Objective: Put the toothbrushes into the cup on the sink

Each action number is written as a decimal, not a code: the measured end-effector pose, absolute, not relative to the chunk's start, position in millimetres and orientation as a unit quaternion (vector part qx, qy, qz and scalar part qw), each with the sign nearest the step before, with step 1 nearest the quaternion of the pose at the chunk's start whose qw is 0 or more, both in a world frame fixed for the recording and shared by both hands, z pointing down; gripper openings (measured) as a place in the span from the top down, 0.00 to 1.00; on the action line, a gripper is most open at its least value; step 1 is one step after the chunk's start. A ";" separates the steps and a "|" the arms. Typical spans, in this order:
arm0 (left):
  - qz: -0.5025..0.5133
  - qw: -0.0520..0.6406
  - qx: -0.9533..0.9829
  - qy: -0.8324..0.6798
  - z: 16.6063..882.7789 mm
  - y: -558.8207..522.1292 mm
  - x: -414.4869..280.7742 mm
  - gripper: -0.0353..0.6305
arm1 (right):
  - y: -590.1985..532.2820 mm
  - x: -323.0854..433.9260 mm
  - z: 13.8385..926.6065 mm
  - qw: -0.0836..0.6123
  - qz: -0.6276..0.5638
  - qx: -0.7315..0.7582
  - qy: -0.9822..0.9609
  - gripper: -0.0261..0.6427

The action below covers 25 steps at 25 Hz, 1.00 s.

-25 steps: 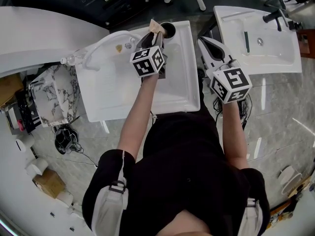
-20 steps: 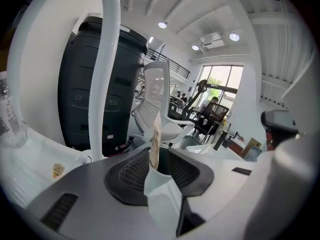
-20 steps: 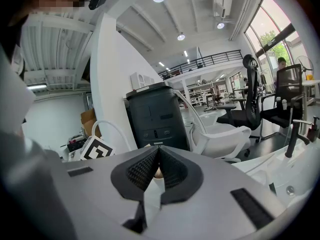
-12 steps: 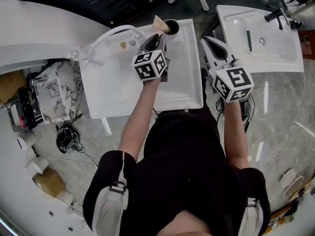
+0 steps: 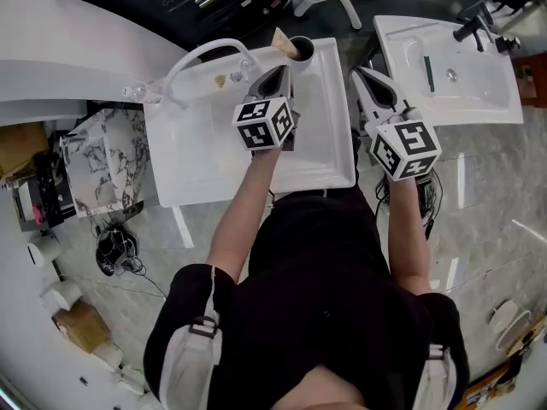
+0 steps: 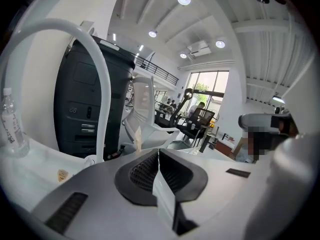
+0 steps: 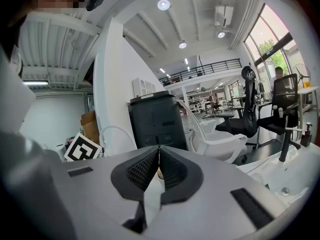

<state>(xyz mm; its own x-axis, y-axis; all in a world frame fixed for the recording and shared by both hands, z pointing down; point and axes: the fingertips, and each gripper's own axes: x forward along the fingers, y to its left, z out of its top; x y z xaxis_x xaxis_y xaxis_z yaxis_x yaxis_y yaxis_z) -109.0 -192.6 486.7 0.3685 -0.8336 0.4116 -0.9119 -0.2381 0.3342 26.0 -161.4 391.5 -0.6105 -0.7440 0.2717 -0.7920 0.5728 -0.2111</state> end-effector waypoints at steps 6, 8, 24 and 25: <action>0.056 0.220 0.809 -0.543 446.5 -179.6 -103.8 0.92 | -148.9 22.7 379.9 0.066 0.146 0.441 -0.883 0.92; 0.050 0.206 0.816 -0.538 432.2 -173.5 -102.1 0.92 | -144.1 20.7 376.5 0.062 0.144 0.442 -0.883 0.92; 0.042 0.167 0.850 -0.498 382.6 -128.9 -95.4 0.93 | -116.0 2.8 360.8 0.039 0.130 0.429 -0.893 0.92; 0.043 0.167 0.850 -0.497 382.5 -127.9 -95.3 0.93 | -115.5 2.5 359.0 0.040 0.126 0.430 -0.893 0.92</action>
